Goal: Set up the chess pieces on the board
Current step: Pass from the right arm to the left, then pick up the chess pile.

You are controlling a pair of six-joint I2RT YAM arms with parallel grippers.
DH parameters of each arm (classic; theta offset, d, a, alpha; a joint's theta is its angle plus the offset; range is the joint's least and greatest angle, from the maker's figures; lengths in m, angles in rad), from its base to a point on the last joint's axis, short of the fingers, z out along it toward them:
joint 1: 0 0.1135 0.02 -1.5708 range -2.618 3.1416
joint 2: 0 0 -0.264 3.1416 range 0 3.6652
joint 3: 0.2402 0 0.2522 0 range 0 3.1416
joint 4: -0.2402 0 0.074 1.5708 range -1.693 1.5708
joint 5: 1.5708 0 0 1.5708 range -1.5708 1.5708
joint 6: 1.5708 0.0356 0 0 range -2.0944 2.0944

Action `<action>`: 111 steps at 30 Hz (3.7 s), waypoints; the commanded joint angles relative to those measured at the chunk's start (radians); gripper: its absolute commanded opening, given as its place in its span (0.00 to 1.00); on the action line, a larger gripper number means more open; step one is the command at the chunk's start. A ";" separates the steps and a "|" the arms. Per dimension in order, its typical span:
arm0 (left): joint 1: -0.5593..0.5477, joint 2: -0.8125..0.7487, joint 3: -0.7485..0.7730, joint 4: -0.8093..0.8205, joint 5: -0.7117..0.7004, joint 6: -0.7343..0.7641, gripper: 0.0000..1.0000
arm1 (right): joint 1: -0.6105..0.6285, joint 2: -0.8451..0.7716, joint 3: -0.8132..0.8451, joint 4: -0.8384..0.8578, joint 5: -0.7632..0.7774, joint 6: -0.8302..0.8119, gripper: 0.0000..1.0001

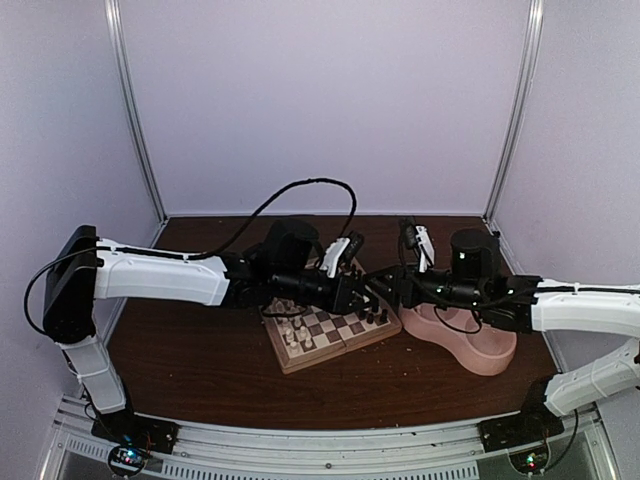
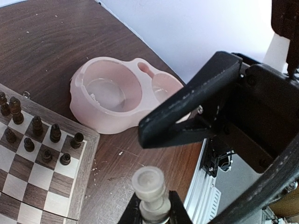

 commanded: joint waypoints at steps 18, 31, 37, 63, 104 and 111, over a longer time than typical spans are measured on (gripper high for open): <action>0.001 -0.101 -0.055 -0.006 0.045 0.187 0.13 | -0.005 -0.101 0.140 -0.400 -0.113 -0.010 0.49; 0.003 -0.139 -0.113 0.299 -0.064 -0.279 0.12 | 0.064 -0.153 -0.052 -0.024 -0.092 -0.150 0.44; 0.001 -0.164 -0.124 0.329 -0.085 -0.334 0.14 | 0.093 -0.143 -0.089 0.046 0.023 -0.211 0.43; -0.005 -0.128 -0.153 0.389 -0.065 -0.391 0.18 | 0.107 -0.038 0.008 0.074 0.107 -0.220 0.31; -0.017 -0.155 -0.149 0.305 -0.095 -0.309 0.07 | 0.124 -0.206 -0.067 -0.095 0.166 -0.242 0.45; -0.011 -0.206 -0.163 0.258 -0.077 -0.268 0.07 | 0.121 -0.350 -0.101 -0.228 0.249 -0.226 0.45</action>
